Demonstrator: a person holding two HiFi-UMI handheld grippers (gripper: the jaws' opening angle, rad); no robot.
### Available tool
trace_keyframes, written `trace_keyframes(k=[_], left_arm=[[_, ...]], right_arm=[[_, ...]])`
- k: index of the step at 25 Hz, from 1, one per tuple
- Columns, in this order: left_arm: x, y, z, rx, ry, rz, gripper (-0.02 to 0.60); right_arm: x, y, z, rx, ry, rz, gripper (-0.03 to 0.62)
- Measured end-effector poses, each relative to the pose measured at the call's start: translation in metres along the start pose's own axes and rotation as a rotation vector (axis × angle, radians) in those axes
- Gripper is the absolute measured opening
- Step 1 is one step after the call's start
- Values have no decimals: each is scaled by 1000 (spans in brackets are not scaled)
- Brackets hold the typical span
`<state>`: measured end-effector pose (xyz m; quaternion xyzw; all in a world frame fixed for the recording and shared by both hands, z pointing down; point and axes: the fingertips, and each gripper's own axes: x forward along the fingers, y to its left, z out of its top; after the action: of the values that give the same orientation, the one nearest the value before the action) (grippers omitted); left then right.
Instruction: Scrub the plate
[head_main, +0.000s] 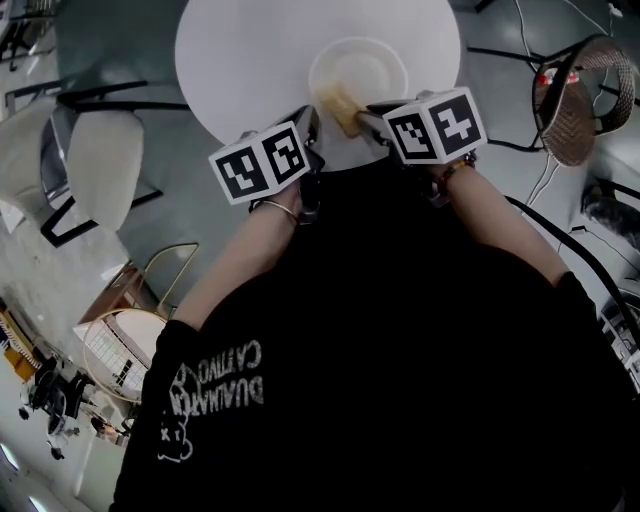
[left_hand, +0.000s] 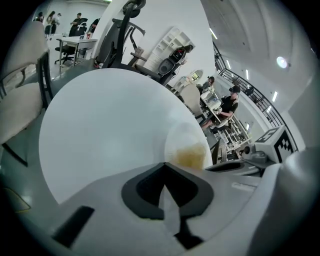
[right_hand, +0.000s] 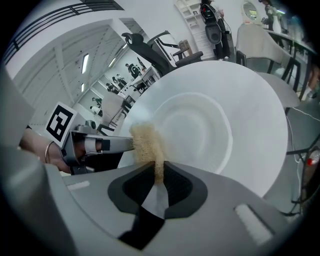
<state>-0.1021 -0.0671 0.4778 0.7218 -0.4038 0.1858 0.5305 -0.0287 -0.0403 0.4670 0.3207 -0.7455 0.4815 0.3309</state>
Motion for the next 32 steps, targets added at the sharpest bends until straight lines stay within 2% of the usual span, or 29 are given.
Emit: trace_keyframes(k=[6, 10, 24, 32], left_arm=[[7, -1, -2, 21, 39, -4, 2], [10, 1, -3, 40, 59, 27, 2], [27, -7, 3, 38, 81, 23, 29], [30, -10, 5, 89, 121, 16, 47]], right_arm=[[3, 3, -1, -10, 9, -1, 58], [2, 2, -3, -2, 11, 9, 58], [2, -10, -3, 24, 25, 75, 59], [5, -10, -3, 31, 31, 128, 59]])
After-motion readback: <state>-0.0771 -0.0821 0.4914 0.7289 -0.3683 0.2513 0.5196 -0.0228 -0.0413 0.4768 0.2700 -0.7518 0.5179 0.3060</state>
